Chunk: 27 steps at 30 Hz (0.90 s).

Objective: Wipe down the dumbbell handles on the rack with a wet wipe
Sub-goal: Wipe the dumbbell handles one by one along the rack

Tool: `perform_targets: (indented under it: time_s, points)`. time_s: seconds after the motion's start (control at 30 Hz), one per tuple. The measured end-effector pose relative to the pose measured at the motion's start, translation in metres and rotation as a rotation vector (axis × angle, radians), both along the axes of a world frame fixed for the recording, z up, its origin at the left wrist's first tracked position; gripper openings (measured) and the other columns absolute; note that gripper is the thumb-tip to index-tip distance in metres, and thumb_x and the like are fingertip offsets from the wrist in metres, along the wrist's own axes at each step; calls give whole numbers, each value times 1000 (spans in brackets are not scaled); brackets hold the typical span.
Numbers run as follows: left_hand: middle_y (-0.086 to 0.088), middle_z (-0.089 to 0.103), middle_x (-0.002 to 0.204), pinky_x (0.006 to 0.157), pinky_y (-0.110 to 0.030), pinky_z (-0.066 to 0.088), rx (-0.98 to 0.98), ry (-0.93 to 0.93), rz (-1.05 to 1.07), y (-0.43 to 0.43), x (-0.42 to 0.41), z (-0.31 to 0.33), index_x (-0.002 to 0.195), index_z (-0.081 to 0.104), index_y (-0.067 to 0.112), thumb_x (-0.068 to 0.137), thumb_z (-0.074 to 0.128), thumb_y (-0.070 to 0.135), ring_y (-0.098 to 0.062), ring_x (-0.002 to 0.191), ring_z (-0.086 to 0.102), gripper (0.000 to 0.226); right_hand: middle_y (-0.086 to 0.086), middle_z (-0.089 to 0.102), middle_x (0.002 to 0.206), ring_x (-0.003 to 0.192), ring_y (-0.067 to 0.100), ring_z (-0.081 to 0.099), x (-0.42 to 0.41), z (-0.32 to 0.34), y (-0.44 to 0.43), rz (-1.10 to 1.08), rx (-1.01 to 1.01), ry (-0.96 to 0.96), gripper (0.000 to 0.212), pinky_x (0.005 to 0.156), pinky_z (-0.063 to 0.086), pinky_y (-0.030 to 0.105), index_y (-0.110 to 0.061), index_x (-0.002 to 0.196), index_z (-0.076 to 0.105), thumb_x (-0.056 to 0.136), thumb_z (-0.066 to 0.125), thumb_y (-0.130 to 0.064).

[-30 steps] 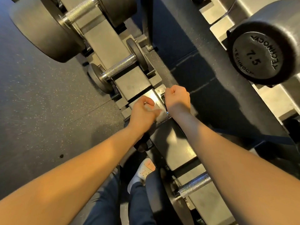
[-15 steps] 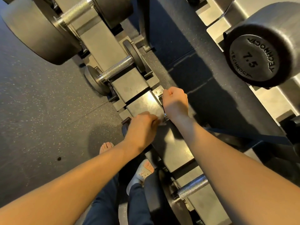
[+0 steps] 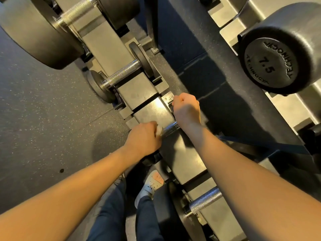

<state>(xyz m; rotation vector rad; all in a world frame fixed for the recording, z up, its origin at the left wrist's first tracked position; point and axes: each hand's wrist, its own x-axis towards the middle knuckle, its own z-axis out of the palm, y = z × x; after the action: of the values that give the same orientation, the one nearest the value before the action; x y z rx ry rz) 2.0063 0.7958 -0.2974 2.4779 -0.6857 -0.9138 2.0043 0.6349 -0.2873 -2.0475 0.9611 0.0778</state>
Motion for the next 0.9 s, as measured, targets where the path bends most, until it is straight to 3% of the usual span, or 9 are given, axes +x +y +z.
perform_targets:
  time_s: [0.1,0.2,0.3,0.37,0.47,0.6,0.73,0.9]
  points:
    - [-3,61,76,66,-38,51,-189,94,164,-31,12,-5,90,60,10,96,57,11,-26,73,59,6,16,63,79,79,33,61,0,0,0,-18,8,-6,35,69,52,47,-3,80,63,101,47,-26]
    - [4,67,83,72,-26,49,-279,221,180,-46,20,-13,91,71,14,93,52,-6,-17,82,62,28,15,64,79,79,33,63,1,-1,-1,-31,16,-17,34,69,53,47,-3,80,64,102,47,-24]
    - [-2,77,102,91,-37,57,-139,212,24,-32,25,-18,100,79,16,95,54,-2,-18,96,69,31,17,63,77,77,35,62,1,-3,-1,-33,-1,-26,34,69,54,51,0,78,63,100,47,-20]
    - [-3,77,104,92,-39,58,-42,198,-97,-21,30,-14,103,79,15,92,58,-3,-18,95,70,30,18,61,75,75,36,60,0,-5,-1,-21,-21,-43,33,68,53,52,1,76,61,99,47,-17]
    - [-3,68,97,84,-30,55,122,241,-262,-9,37,1,110,70,12,92,61,2,-20,95,66,22,18,62,77,76,35,61,-1,-3,-1,7,-27,-41,32,70,54,53,3,78,62,99,46,-16]
    - [-8,68,99,88,-38,57,321,91,-536,1,37,13,110,66,11,96,60,19,-24,93,65,17,23,63,81,74,34,62,-3,0,-3,32,-14,-30,31,67,52,49,5,83,62,100,45,-15]
    - [-2,67,106,100,-41,47,389,-91,-661,6,31,18,106,65,21,97,60,35,-22,103,60,17,23,63,78,61,17,51,-3,2,-2,34,-12,-38,32,59,52,48,4,81,62,101,46,-15]
    - [-3,64,108,97,-38,43,319,-226,-861,14,28,46,115,66,17,100,51,29,-24,104,55,24,18,63,78,63,16,52,-2,6,0,3,-7,-1,30,58,47,38,-5,82,63,102,47,-21]
